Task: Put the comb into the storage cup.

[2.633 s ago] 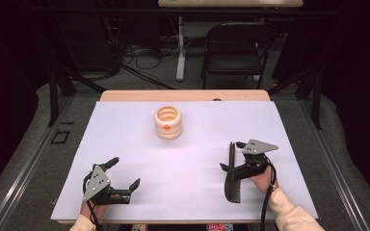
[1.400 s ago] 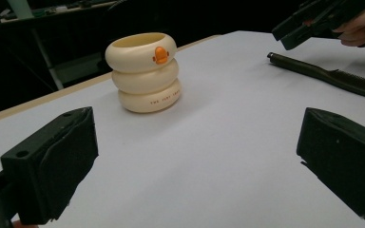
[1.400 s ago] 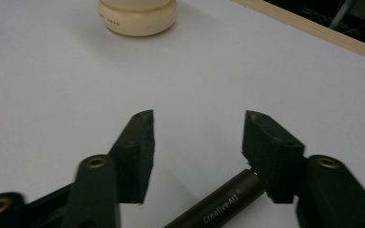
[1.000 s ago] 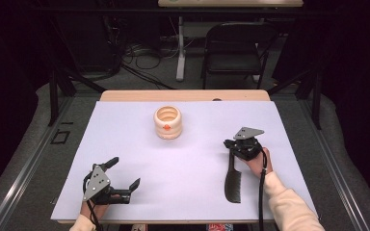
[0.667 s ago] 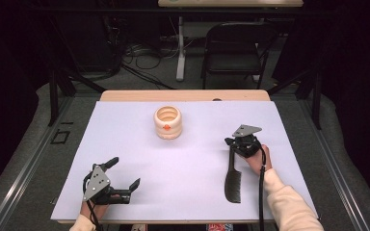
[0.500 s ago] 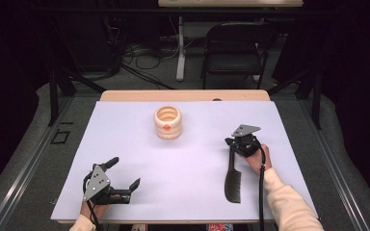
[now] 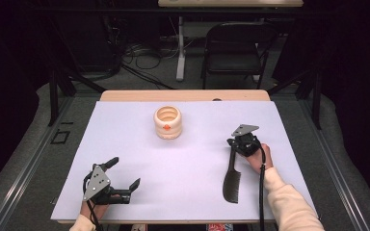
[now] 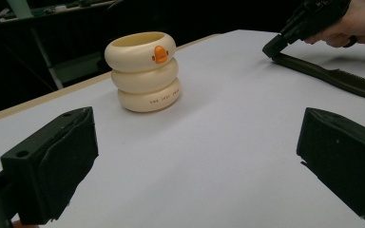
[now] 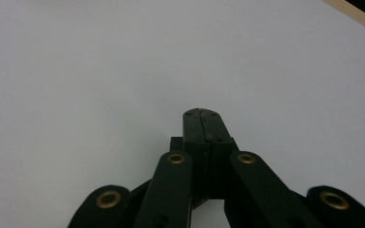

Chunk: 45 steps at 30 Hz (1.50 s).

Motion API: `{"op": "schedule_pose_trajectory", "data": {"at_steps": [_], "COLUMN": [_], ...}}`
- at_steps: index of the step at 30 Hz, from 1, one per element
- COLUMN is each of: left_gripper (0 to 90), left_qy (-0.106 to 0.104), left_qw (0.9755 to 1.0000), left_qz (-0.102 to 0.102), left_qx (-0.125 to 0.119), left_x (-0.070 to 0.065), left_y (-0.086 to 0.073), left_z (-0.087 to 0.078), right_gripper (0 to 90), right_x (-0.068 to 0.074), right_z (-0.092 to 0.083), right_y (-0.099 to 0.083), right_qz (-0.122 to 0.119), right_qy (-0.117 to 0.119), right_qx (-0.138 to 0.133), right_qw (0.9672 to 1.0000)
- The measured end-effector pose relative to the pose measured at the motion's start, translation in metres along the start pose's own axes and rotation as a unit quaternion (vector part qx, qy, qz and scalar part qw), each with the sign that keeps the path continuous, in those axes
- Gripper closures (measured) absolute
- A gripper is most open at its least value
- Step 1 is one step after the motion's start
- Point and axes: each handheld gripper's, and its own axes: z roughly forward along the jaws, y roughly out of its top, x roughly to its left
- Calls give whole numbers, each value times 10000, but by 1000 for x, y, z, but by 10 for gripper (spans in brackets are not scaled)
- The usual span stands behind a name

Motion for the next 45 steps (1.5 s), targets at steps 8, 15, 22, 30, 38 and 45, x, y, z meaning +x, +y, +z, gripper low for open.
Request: {"op": "schedule_pose_trajectory", "data": {"at_steps": [8, 15, 22, 30, 38, 45], "left_gripper": [0, 0, 0, 0, 0, 0], "left_qy": [2, 8, 11, 12, 18, 21], "left_qw": [10000, 10000, 10000, 10000, 10000, 10000], "left_qz": [5, 12, 11, 18, 20, 28], "left_qx": [3, 4, 6, 0, 3, 3], "left_x": [0, 0, 0, 0, 0, 0], "left_y": [0, 0, 0, 0, 0, 0], "left_z": [0, 0, 0, 0, 0, 0], "right_gripper": [900, 900, 900, 900, 900, 900], "right_x": [-1, -3, -4, -8, -9, -9], "right_z": [-2, -4, -7, -10, -15, -20], "right_y": [-1, -2, -5, -8, -11, -14], "right_qz": [-4, 55, 140, 193, 273, 291], "right_qy": [-24, -59, -111, -154, -201, -246], "right_qx": [146, 267, 400, 575, 693, 822], "right_qw": [9999, 9996, 9990, 9980, 9970, 9959]}}
